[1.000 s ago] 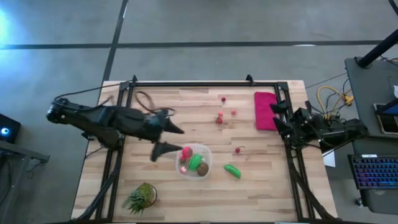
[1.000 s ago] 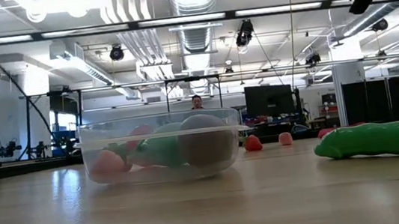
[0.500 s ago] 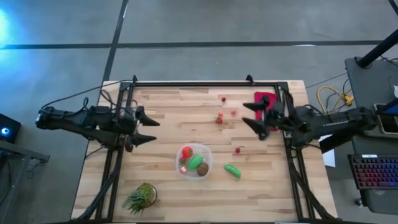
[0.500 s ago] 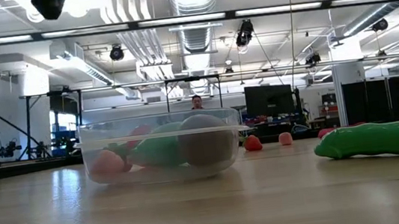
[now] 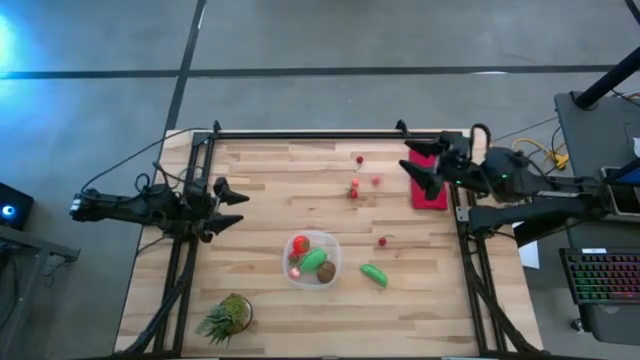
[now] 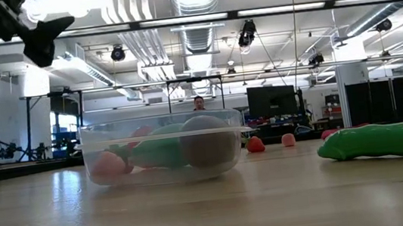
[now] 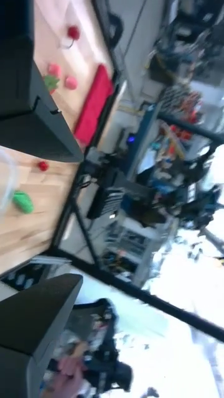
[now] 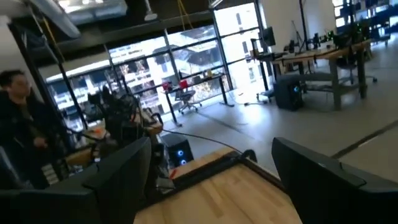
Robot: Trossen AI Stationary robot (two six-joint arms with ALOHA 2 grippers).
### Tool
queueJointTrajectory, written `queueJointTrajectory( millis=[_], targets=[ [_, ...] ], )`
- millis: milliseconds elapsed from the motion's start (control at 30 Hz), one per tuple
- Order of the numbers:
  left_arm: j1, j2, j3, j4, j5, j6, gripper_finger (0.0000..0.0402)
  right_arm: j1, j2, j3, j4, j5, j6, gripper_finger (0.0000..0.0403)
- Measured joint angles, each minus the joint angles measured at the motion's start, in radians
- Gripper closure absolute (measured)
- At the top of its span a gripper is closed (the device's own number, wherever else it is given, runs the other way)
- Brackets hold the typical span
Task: Pick and placing Produce into tupperware
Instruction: Put the green pea into the bin
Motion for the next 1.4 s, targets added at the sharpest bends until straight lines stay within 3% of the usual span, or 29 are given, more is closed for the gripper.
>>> queueJointTrajectory(
  millis=[233,533,700,933,1033,1200,1333,1400],
  targets=[
    [0.000,-0.154,-0.105,-0.021,-0.016,-0.001,0.0107,0.038,-0.050,0.088,-0.355,-0.095,0.043,0.0076],
    [0.001,-0.127,-0.174,-0.104,-0.041,0.014,0.0107,0.080,0.025,0.111,-0.268,-0.131,0.044,0.0076],
    [0.006,-0.097,-0.176,-0.096,-0.098,0.088,0.0107,0.092,0.110,0.182,-0.237,-0.207,-0.001,0.0076],
    [0.008,-0.059,-0.176,-0.095,-0.121,0.108,0.0107,0.082,0.147,0.303,-0.397,-0.134,-0.106,0.0076],
    [0.008,-0.044,-0.176,-0.096,-0.119,0.108,0.0107,0.080,0.142,0.341,-0.495,-0.070,-0.044,0.0076],
    [0.008,-0.011,-0.179,-0.076,-0.122,0.107,0.0107,0.078,0.127,0.400,-0.700,-0.060,0.099,0.0076],
    [0.008,0.007,-0.181,-0.067,-0.124,0.107,0.0107,0.079,0.130,0.402,-0.939,-0.098,0.343,0.0076],
    [0.008,0.015,-0.181,-0.064,-0.124,0.107,0.0107,0.079,0.141,0.380,-0.980,-0.169,0.521,0.0076]
  ],
)
